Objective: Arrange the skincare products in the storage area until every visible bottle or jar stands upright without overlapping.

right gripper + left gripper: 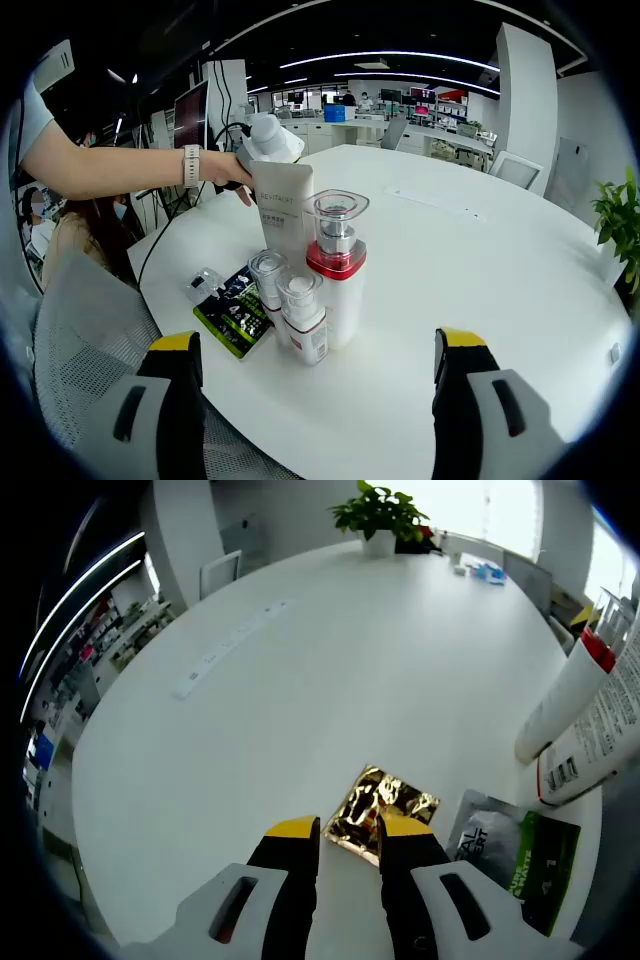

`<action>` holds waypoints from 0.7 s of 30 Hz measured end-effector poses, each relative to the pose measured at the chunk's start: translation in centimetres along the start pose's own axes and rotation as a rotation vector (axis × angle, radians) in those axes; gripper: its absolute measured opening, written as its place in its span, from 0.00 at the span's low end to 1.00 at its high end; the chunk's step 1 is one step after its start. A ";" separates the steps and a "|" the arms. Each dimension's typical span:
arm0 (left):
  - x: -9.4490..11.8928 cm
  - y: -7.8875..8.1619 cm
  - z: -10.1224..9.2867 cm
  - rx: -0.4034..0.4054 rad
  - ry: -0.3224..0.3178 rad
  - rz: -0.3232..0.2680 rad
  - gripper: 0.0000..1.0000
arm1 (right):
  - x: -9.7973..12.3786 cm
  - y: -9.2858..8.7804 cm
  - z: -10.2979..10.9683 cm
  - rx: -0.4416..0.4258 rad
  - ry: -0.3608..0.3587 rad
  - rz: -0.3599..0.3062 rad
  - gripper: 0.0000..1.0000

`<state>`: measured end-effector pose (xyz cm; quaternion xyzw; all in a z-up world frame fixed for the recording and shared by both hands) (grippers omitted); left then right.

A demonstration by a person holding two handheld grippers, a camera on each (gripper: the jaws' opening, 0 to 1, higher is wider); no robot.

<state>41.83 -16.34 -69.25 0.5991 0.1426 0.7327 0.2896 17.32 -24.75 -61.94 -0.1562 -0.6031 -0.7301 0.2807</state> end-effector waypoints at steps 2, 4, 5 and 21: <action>0.1 0.3 -0.3 -0.047 -0.035 0.005 0.28 | 0.0 0.0 0.1 0.002 0.000 0.001 0.97; -0.1 0.5 -0.5 -0.085 -0.048 0.007 0.31 | -0.1 0.0 0.2 0.000 0.005 0.002 0.97; -0.2 0.7 -0.6 -0.114 -0.066 0.009 0.31 | -0.1 0.0 0.3 0.000 0.006 0.003 0.97; -1.4 0.3 -2.1 -0.213 -0.211 0.048 0.44 | 0.4 -0.6 0.1 -0.020 -0.014 0.010 0.98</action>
Point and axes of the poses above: the point that each gripper's makers call its tool centre point, and the gripper's own axes: x roughly backward along the fingers, z roughly to its left, y roughly out of its top, the point moved 4 cm from there along x, roughly backward along the fingers, and after that the axes turned 15 degrees about -x, right-handed, at the moved point
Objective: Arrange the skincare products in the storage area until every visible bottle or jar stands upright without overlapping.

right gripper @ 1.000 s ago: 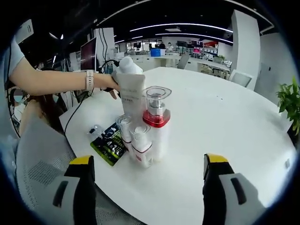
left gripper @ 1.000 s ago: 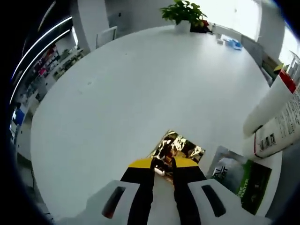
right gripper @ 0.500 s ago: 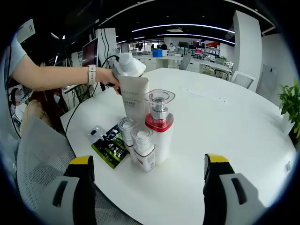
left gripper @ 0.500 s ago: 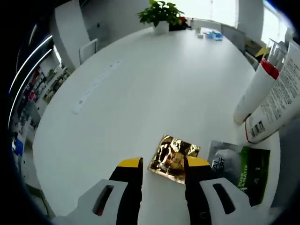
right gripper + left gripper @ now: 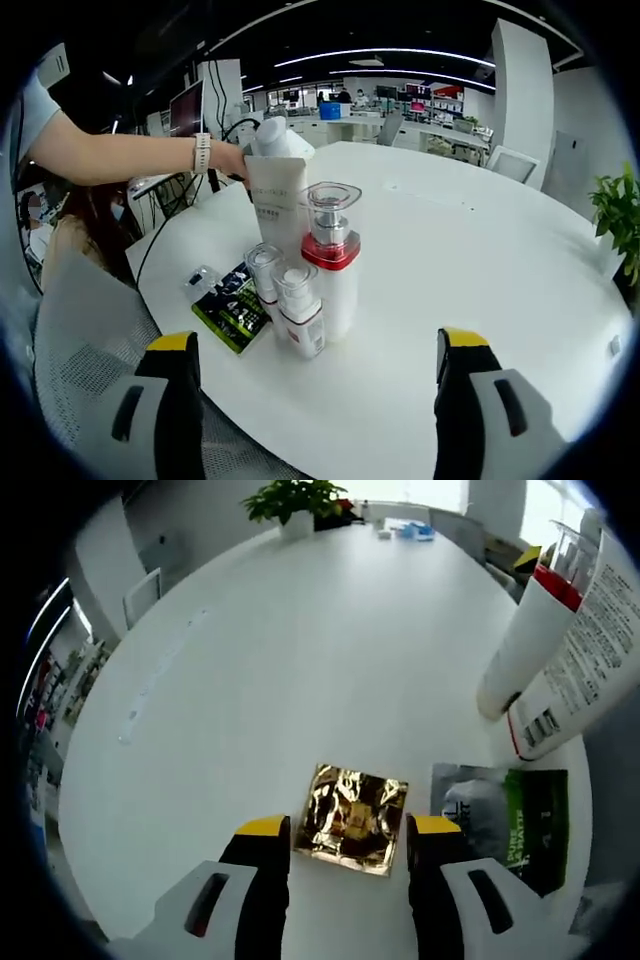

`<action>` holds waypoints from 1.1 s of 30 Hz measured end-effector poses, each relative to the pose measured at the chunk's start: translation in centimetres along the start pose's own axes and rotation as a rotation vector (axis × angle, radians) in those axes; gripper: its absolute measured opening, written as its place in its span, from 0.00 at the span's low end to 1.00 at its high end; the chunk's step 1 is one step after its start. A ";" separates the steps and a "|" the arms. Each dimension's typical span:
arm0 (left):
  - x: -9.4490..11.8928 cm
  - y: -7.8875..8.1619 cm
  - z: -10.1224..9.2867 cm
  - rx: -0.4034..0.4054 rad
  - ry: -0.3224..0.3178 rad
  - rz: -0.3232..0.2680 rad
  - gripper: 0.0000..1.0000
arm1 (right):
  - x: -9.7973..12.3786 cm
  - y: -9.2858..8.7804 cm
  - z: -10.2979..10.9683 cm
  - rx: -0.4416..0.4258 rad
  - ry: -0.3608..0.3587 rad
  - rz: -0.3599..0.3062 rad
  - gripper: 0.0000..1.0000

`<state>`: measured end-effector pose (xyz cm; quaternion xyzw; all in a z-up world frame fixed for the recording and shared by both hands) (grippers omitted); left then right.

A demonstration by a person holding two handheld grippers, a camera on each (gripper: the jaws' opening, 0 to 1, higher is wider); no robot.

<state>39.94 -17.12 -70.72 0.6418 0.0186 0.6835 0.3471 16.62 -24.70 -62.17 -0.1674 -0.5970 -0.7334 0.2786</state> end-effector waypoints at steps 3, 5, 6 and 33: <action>-0.1 0.0 0.1 -0.023 -0.024 0.009 0.45 | 0.0 -0.1 0.0 -0.001 -0.003 0.002 0.98; -0.2 0.1 0.4 -0.036 -0.029 0.013 0.47 | 0.0 -0.1 0.1 -0.002 -0.003 0.002 0.98; -0.2 0.1 0.5 -0.040 -0.033 0.016 0.48 | 0.0 0.0 0.1 -0.002 -0.003 0.002 0.98; -1.2 0.6 1.4 -0.160 -0.161 0.133 0.48 | -0.8 0.1 0.2 0.004 0.016 0.008 0.97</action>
Point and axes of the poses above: the point that each gripper's makers call its tool centre point, and the gripper's own axes: x roughly backward along the fingers, z roughly to its left, y roughly out of its top, the point moved 4 cm from there along x, roughly backward along the fingers, and after that the axes turned 15 degrees about -x, right-handed, at the moved point
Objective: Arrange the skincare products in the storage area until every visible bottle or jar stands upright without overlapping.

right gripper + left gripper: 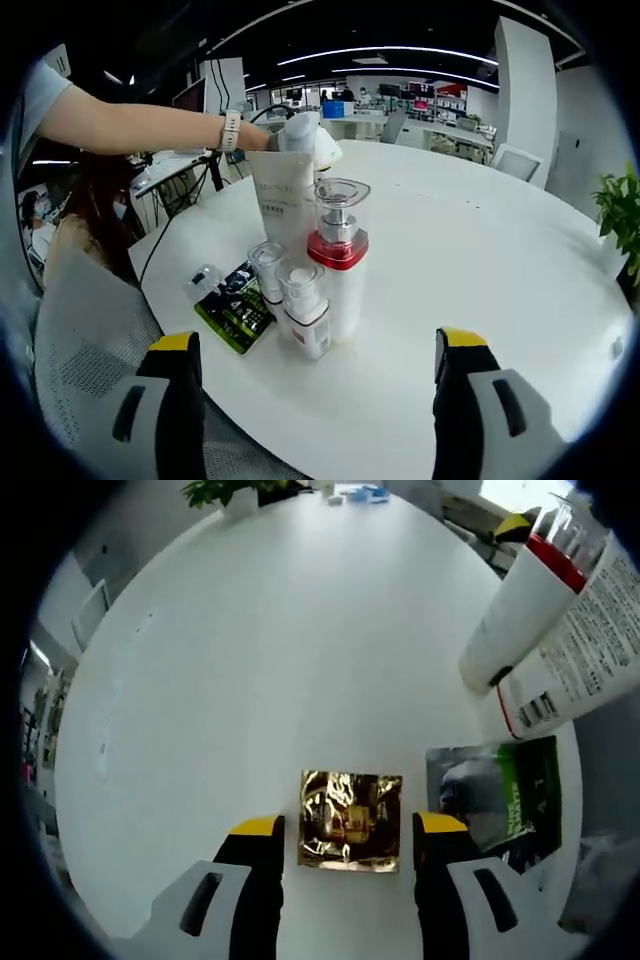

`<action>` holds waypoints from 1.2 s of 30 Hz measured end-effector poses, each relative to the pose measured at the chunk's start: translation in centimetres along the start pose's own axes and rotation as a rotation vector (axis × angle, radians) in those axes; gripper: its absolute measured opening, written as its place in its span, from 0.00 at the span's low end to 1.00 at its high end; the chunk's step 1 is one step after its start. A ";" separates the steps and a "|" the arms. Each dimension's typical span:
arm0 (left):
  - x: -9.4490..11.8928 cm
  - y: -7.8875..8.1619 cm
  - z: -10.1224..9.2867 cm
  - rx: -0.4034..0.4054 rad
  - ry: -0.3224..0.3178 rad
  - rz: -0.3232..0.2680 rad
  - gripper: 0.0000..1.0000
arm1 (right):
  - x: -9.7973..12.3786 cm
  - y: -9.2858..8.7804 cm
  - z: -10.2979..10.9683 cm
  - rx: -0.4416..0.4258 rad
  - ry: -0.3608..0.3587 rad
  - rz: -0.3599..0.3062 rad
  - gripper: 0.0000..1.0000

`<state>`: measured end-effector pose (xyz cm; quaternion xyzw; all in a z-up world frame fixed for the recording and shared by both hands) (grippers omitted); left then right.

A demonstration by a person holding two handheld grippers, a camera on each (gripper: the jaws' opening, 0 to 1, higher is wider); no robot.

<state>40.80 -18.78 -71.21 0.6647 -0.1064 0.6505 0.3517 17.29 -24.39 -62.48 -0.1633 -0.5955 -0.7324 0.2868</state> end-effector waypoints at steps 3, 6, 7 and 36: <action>0.1 -0.1 0.2 -0.001 -0.002 0.006 0.44 | 0.0 0.1 -0.1 0.001 -0.002 0.001 0.97; 0.3 -0.2 0.3 0.009 0.004 -0.005 0.38 | 0.2 0.1 -0.2 0.002 -0.004 0.000 0.97; 0.3 0.0 0.1 0.006 0.004 -0.006 0.37 | 0.3 0.0 -0.3 0.001 -0.006 0.000 0.97; 2.0 -1.6 -1.7 0.054 0.037 0.050 0.36 | 0.9 0.1 -0.2 0.018 -0.015 -0.016 0.97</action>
Point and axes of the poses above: the point that each gripper's makers call its tool centre point, and the gripper's own axes: x roughly backward along the fingers, z roughly to its left, y roughly out of its top, the point moved 4 cm from there along x, roughly backward along the fingers, and after that the axes turned 15 degrees about -x, right-handed, at the moved point
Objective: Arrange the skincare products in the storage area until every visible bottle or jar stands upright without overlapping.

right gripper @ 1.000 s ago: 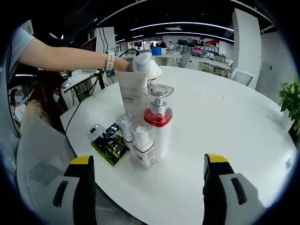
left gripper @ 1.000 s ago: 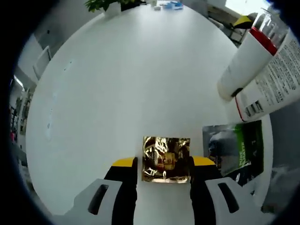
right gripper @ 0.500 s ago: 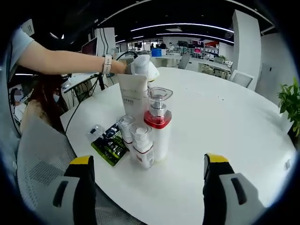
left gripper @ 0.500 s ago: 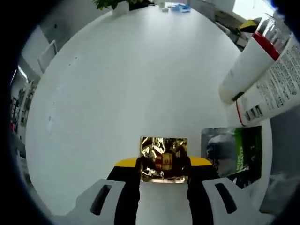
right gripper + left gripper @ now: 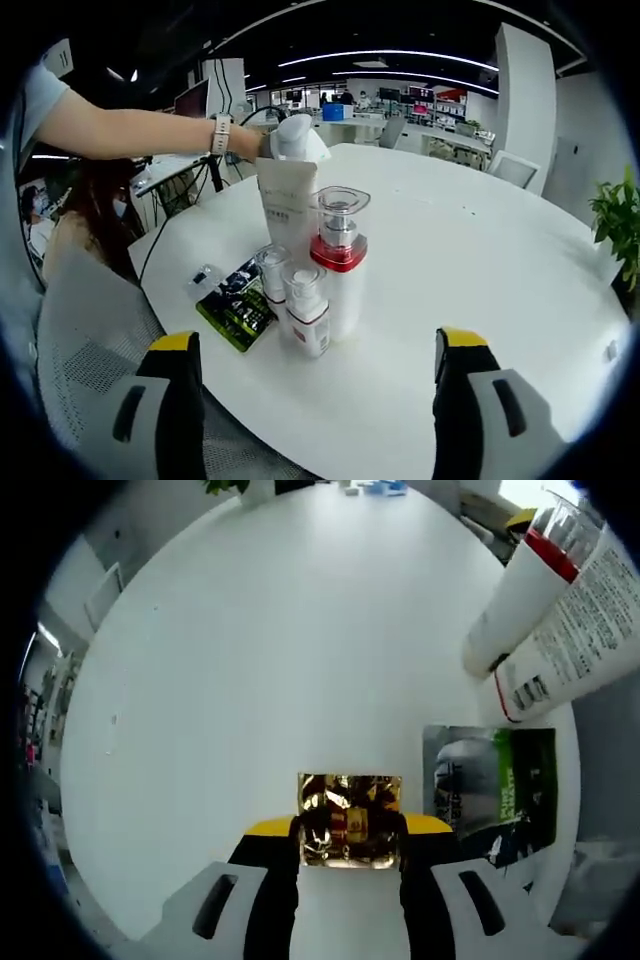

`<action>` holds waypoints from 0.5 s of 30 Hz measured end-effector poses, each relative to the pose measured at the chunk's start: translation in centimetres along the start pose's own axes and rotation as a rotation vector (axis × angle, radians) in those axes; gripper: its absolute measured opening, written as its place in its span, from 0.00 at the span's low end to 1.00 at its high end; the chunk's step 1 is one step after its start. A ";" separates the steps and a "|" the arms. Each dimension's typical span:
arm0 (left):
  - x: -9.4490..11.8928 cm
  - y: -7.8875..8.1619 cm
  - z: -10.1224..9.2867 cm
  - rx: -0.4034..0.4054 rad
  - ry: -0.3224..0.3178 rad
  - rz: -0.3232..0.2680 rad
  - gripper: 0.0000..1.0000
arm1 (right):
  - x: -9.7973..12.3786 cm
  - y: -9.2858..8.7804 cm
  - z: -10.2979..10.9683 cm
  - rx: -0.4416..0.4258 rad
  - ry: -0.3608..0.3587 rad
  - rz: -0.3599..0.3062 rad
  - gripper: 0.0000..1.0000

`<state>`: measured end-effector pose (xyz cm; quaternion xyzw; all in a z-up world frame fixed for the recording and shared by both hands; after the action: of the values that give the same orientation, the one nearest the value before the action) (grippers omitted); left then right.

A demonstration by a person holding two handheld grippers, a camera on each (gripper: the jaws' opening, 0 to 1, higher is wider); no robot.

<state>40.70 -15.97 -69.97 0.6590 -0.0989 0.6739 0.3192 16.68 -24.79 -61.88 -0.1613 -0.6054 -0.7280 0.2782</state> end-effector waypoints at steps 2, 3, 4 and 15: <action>0.3 -0.4 -0.3 0.000 0.002 0.008 0.36 | 0.0 0.1 0.2 0.004 0.003 -0.004 0.97; 0.5 -0.7 -0.4 0.005 0.003 0.012 0.36 | 0.1 0.2 0.3 0.006 0.003 -0.006 0.97; 0.6 -0.9 -0.5 0.008 0.004 0.014 0.36 | 0.1 0.2 0.4 0.010 0.005 -0.008 0.97; 2.0 -2.9 -2.2 0.043 0.021 0.035 0.35 | 0.2 0.4 1.5 0.029 0.029 -0.022 1.00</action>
<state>40.68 -11.93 -69.09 0.6566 -0.0927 0.6883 0.2941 16.60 -23.39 -61.09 -0.1399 -0.6136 -0.7244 0.2813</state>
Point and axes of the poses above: the point that each gripper's makers call its tool centre point, and the gripper's own axes: x roughly backward along the fingers, z roughly to its left, y roughly out of its top, the point moved 4 cm from there along x, roughly backward along the fingers, and after that the axes turned 15 degrees about -x, right-handed, at the moved point
